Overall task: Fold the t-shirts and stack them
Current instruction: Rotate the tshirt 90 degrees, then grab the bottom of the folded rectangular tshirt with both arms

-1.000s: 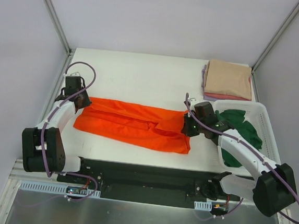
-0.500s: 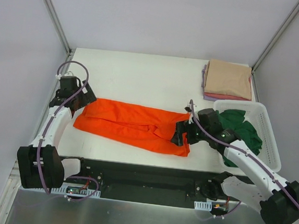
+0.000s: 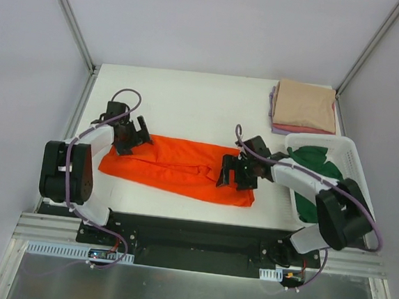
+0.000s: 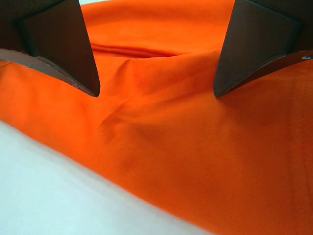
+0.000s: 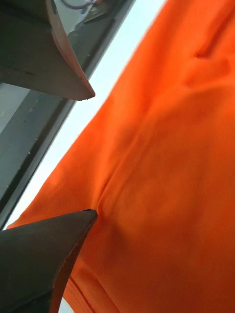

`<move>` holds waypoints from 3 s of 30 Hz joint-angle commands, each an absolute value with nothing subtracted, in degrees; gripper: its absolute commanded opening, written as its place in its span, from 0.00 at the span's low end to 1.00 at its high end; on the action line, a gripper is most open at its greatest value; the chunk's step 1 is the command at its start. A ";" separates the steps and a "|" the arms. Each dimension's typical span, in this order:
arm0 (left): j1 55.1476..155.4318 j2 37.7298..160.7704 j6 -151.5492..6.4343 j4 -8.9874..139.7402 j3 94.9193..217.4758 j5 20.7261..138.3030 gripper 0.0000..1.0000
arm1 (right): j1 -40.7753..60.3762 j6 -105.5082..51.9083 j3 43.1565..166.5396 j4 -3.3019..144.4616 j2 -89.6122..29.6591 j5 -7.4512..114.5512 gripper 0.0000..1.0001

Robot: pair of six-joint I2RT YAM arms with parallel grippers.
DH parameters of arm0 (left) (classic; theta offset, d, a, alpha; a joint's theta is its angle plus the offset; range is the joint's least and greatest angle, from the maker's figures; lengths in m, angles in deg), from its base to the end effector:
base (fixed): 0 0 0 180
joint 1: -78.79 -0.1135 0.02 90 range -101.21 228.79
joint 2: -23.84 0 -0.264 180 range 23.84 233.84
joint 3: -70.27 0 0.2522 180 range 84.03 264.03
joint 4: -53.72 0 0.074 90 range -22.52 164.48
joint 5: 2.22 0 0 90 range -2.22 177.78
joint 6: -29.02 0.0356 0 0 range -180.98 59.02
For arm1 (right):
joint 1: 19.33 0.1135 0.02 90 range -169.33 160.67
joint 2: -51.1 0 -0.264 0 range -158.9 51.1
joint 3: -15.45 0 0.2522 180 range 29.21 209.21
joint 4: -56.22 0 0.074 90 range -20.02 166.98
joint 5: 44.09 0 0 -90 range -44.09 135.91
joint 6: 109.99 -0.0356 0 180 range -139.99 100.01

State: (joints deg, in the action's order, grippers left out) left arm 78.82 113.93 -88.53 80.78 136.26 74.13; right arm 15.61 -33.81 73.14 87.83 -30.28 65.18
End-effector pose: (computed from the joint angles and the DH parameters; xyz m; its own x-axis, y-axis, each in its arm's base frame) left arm 0.3187 -0.0086 0.1899 -0.7593 -0.4491 -0.4710 -0.2286 0.8617 -0.4530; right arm 0.2168 0.1658 0.1847 -0.8204 -0.2981 -0.4880 -0.5135 0.7594 0.3995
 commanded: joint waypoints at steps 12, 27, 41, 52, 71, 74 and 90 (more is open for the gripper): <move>115.67 94.87 -104.23 79.53 119.52 64.92 0.99 | -3.42 -27.97 195.09 115.67 -108.08 69.70 0.96; 120.89 91.24 -98.51 83.56 128.76 78.47 0.99 | 5.36 -9.18 149.65 106.37 -66.16 51.55 0.96; 130.99 106.63 -98.42 90.33 136.06 85.66 0.92 | 17.93 -29.46 85.77 98.30 -20.91 41.93 0.96; 134.60 114.54 -96.66 92.27 138.96 88.66 0.63 | 24.44 -46.78 60.69 86.61 -11.30 52.59 0.79; 135.83 107.44 -104.22 96.66 132.02 94.37 0.05 | 26.46 -50.40 56.29 93.54 -13.94 47.57 0.17; 135.83 105.06 -104.92 96.48 129.30 94.01 0.07 | 27.34 -49.43 55.32 91.09 -12.97 50.03 0.14; 136.27 87.83 -108.71 89.55 121.55 88.83 0.00 | 35.87 -45.57 59.17 86.07 -3.21 54.70 0.00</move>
State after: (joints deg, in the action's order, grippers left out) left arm 135.85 89.64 -108.42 92.80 120.32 89.45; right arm 35.63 -48.52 54.86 87.31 -4.01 54.97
